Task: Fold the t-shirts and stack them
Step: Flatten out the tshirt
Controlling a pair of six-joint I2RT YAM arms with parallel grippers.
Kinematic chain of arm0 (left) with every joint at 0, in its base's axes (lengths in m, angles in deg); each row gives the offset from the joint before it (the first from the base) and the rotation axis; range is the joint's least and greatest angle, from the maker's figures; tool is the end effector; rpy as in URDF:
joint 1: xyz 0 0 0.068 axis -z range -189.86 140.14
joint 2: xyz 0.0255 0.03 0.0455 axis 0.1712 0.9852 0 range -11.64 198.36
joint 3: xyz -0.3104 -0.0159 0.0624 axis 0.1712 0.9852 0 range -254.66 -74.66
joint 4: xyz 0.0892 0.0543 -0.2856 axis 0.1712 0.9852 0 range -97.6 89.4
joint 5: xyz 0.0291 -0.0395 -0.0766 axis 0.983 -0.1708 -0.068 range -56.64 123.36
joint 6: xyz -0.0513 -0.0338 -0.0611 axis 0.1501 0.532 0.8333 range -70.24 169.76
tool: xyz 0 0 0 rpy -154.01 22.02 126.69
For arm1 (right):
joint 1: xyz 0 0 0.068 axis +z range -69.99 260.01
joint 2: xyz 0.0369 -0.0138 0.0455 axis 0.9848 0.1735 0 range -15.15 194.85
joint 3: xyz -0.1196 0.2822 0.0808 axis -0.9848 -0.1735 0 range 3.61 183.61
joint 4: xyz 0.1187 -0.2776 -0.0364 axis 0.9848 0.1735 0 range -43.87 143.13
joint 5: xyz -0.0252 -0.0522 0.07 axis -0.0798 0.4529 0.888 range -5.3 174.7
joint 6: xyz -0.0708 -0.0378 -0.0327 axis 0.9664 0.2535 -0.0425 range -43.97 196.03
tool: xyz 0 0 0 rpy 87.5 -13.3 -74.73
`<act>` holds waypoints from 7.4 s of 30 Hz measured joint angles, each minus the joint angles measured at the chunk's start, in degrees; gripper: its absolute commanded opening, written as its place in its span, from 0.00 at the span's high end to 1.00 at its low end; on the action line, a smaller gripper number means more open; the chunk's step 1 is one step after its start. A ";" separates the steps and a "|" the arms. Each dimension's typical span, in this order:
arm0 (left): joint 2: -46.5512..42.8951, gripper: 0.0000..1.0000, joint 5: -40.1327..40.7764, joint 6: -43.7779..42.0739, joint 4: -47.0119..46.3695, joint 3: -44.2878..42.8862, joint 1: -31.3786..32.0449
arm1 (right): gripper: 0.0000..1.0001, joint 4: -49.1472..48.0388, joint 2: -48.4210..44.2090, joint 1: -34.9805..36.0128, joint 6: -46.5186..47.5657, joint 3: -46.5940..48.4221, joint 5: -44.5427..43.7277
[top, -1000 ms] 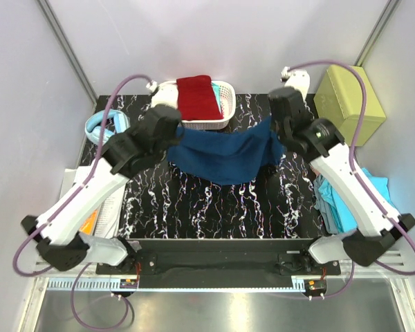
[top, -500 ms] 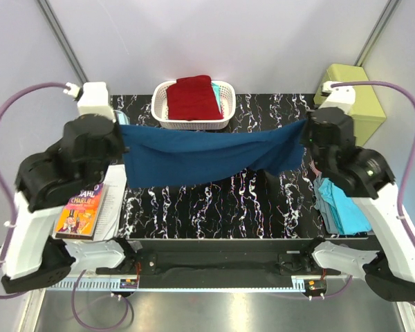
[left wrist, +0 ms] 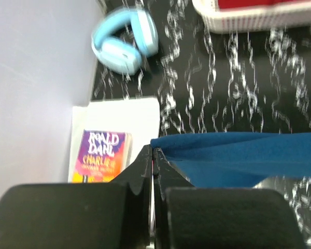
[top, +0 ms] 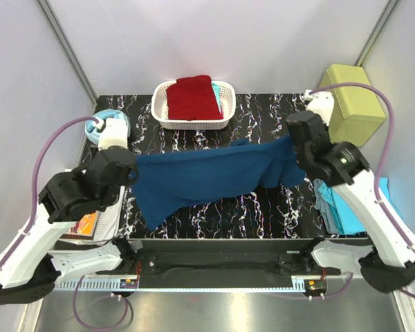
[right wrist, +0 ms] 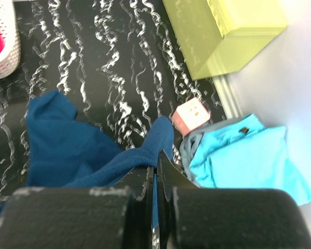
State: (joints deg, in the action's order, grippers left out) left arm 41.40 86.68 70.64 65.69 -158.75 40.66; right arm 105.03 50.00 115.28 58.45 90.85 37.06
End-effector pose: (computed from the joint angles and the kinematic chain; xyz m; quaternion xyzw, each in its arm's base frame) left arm 0.1365 -0.0691 0.4813 0.0334 0.8364 0.1221 0.5332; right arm 0.2259 0.0905 0.4838 0.0529 0.8360 -0.1411 0.5276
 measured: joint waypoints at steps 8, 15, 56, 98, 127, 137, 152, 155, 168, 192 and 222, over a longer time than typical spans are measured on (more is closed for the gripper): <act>12.98 1.00 7.37 -8.55 -10.84 -18.25 -2.21 | 1.00 -10.56 13.92 -8.55 5.60 7.10 0.98; 28.35 1.00 6.75 -14.56 -18.97 -32.50 -7.23 | 1.00 -14.45 26.64 -10.84 6.91 20.48 3.41; 39.54 1.00 -2.95 -21.64 -34.91 -39.71 -15.41 | 1.00 -24.61 28.98 -7.28 17.20 31.26 -2.19; 0.42 1.00 -14.14 6.93 -16.06 13.51 -11.04 | 1.00 2.95 -8.68 0.81 -21.11 -18.29 5.33; -4.09 0.34 -26.71 16.48 -6.91 23.32 -8.94 | 0.28 17.70 -12.96 1.09 -29.77 -13.66 8.68; 10.14 0.25 -21.57 10.97 -12.57 13.86 -9.07 | 0.36 9.03 -0.46 1.09 -17.14 -6.78 8.66; 27.56 0.74 -24.92 6.71 -27.82 13.81 -23.56 | 0.39 -1.03 11.10 -1.16 -12.31 -2.14 14.86; 30.05 0.63 -27.04 6.62 -29.27 15.65 -25.99 | 0.39 -1.27 8.83 -1.16 -12.04 -3.10 15.06; 36.85 0.56 -34.56 6.84 -33.40 20.76 -30.93 | 0.39 -1.18 2.73 -1.16 -11.74 -7.69 15.69; 44.57 0.55 -38.56 5.84 -38.86 24.37 -32.98 | 0.39 -0.96 0.85 -1.16 -12.04 -12.35 15.82; 41.68 0.46 -35.89 2.08 -38.25 19.74 -34.67 | 0.39 -2.34 2.08 -1.16 -11.98 -13.88 15.87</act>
State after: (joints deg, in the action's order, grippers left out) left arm 83.08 50.79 72.72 27.44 -139.02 6.00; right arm 102.69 52.08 114.12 46.47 76.97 52.93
